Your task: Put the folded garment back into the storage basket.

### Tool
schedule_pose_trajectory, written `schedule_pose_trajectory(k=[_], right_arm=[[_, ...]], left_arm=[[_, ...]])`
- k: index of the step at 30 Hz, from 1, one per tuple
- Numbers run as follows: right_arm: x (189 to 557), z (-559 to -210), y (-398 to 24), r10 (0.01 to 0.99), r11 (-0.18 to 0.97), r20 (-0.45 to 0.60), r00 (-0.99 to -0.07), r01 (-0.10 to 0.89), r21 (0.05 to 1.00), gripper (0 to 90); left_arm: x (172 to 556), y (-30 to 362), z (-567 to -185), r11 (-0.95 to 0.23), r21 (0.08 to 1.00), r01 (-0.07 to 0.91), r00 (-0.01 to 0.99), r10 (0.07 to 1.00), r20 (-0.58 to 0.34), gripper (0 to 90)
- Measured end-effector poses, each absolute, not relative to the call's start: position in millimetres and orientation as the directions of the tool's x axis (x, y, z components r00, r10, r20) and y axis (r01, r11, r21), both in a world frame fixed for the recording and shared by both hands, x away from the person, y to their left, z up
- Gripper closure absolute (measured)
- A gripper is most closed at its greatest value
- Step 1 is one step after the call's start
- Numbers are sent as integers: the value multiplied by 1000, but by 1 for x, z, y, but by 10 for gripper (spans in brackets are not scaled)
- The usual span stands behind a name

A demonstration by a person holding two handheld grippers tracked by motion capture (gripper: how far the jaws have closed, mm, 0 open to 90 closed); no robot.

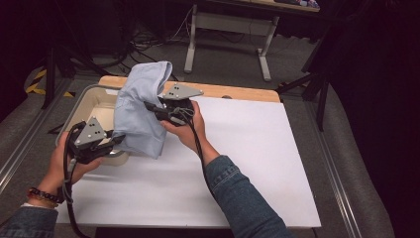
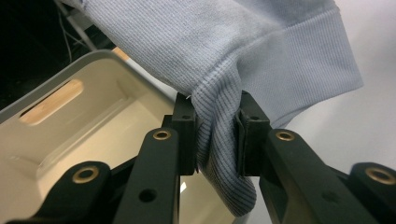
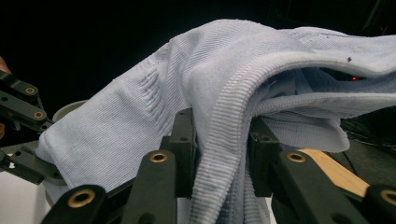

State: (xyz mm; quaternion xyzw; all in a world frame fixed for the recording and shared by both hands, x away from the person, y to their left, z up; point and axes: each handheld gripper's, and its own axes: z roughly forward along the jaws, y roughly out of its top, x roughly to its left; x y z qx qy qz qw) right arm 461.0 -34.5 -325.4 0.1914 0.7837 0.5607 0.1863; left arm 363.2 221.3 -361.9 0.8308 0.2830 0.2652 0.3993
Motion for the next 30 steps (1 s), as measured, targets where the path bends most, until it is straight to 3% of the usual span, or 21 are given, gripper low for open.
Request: schedule_pose_trajectory(k=[30], right_arm=[[478,-322,45,465,308,-76,-882,80,948,700]], left_arm=[[360,283,-361,-469,814,343,580,787,210,735]])
